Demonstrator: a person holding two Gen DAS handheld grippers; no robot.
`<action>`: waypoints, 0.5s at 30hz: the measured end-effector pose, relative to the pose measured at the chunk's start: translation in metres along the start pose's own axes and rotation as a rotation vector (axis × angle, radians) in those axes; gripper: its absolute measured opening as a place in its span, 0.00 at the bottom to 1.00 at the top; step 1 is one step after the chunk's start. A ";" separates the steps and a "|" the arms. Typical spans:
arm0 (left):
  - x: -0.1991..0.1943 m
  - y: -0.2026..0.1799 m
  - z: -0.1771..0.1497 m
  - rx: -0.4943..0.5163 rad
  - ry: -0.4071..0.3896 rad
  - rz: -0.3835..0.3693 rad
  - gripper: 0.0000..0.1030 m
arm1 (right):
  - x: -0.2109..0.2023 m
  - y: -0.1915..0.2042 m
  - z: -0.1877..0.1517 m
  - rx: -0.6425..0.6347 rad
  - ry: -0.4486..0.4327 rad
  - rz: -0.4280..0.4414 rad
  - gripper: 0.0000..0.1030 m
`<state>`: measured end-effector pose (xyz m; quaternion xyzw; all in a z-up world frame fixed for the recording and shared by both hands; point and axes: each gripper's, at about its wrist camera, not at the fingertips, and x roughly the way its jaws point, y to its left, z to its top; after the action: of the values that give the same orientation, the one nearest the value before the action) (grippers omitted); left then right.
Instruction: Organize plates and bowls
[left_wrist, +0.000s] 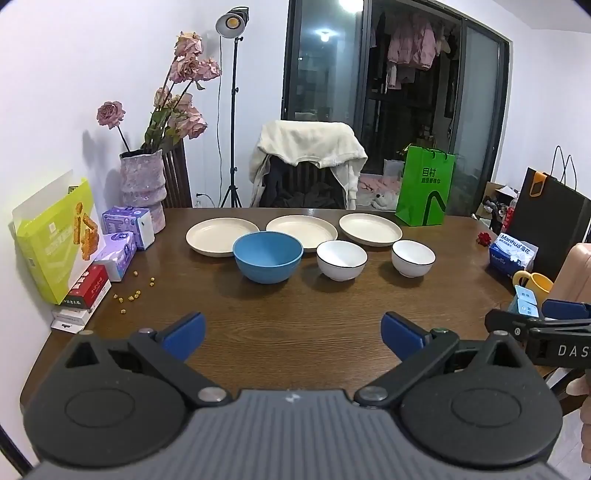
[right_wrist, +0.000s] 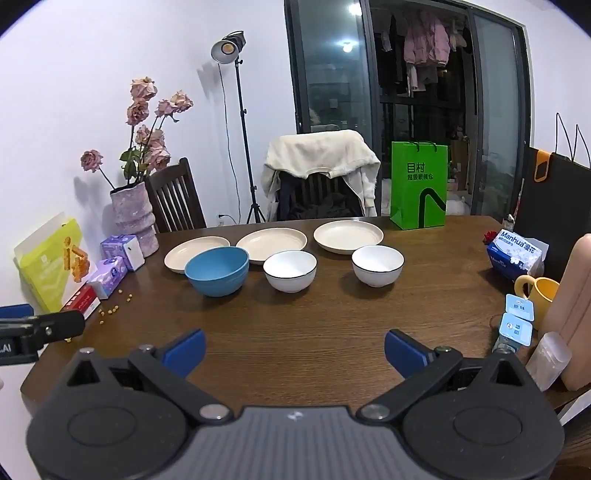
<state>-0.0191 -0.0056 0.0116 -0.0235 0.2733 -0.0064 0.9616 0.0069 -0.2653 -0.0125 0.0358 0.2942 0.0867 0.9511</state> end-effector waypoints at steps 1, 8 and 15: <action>0.000 0.001 0.000 -0.001 0.000 -0.002 1.00 | -0.002 0.000 0.000 -0.001 -0.001 0.001 1.00; -0.003 0.002 -0.002 -0.002 -0.004 -0.004 1.00 | -0.006 0.004 0.001 -0.011 0.006 -0.004 1.00; -0.005 0.001 -0.002 -0.001 -0.005 -0.002 1.00 | -0.005 0.004 0.000 -0.009 0.011 -0.007 1.00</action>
<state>-0.0241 -0.0044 0.0123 -0.0242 0.2708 -0.0071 0.9623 0.0026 -0.2618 -0.0094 0.0301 0.2990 0.0846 0.9500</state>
